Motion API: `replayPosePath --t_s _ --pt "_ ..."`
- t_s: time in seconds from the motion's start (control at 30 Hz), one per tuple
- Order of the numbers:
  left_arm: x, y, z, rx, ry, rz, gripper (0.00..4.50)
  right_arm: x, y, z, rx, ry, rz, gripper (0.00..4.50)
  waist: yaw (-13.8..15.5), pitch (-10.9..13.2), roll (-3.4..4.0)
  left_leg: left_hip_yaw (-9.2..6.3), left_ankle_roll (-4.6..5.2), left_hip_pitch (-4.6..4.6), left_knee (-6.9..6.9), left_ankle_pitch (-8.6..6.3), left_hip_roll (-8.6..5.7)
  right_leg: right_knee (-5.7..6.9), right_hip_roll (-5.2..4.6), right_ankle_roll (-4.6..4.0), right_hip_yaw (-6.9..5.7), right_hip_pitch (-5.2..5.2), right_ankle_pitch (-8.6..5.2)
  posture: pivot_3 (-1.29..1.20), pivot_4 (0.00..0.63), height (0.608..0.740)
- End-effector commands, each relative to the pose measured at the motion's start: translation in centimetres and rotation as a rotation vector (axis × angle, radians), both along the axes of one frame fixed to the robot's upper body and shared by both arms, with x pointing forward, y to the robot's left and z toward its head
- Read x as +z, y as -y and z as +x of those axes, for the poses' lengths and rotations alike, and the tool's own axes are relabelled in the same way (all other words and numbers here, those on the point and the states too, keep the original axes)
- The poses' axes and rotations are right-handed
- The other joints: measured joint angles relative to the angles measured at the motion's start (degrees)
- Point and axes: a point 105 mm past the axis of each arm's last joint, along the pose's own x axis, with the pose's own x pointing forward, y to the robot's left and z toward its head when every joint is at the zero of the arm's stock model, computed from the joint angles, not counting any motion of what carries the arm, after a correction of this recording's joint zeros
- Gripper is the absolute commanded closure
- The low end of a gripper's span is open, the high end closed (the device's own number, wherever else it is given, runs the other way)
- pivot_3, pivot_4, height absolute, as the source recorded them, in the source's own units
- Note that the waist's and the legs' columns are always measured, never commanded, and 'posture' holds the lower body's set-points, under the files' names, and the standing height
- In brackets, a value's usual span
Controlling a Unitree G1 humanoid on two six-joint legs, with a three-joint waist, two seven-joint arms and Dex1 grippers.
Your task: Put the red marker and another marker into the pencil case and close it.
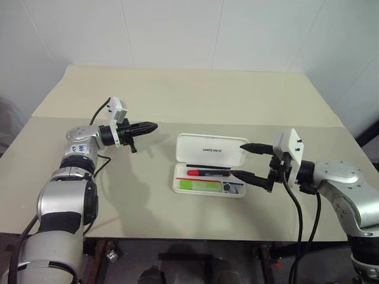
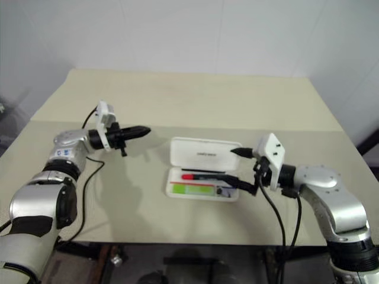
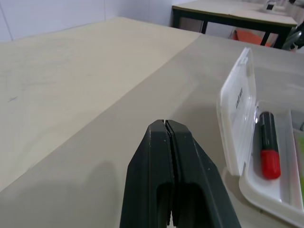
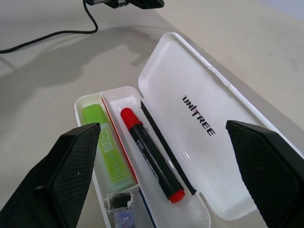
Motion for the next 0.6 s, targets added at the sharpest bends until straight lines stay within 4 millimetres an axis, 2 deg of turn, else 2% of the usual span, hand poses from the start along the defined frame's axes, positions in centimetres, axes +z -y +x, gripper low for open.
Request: replayPosePath --t_s 0.03,0.1,0.23,0.6 --pt "1.7 1.2 0.1 -0.048 0.029 -0.027 4.49 1.4 0.3 -0.7 -0.018 0.053 0.002 0.0 0.12 0.0 0.0 0.0 0.0 0.01 0.0 0.0 0.0 0.01 0.0 0.0 0.0 0.0 0.0 0.0 0.15 0.74" --pt "1.8 1.9 -0.1 -0.085 0.017 -0.036 4.49 1.4 0.5 -0.9 -0.027 0.051 0.001 0.0 0.25 0.0 0.0 0.0 -0.01 0.01 0.01 0.0 0.0 0.01 0.0 0.01 0.0 0.02 0.0 0.0 0.15 0.74" --pt "0.3 3.4 -0.8 -0.188 -0.045 0.028 4.49 1.2 0.8 -1.2 -0.042 0.044 -0.004 0.0 0.8 0.0 0.0 0.01 -0.01 0.01 0.01 0.0 -0.01 -0.01 0.0 0.01 0.0 0.01 0.0 0.0 0.15 0.74" --pt "-1.2 5.0 -0.1 -0.149 -0.107 0.045 4.49 1.5 1.1 -1.3 -0.061 0.052 -0.011 0.0 0.94 0.0 0.0 -0.02 0.0 0.01 0.02 0.0 -0.01 0.0 0.0 0.02 0.01 0.03 0.01 0.0 0.15 0.74"
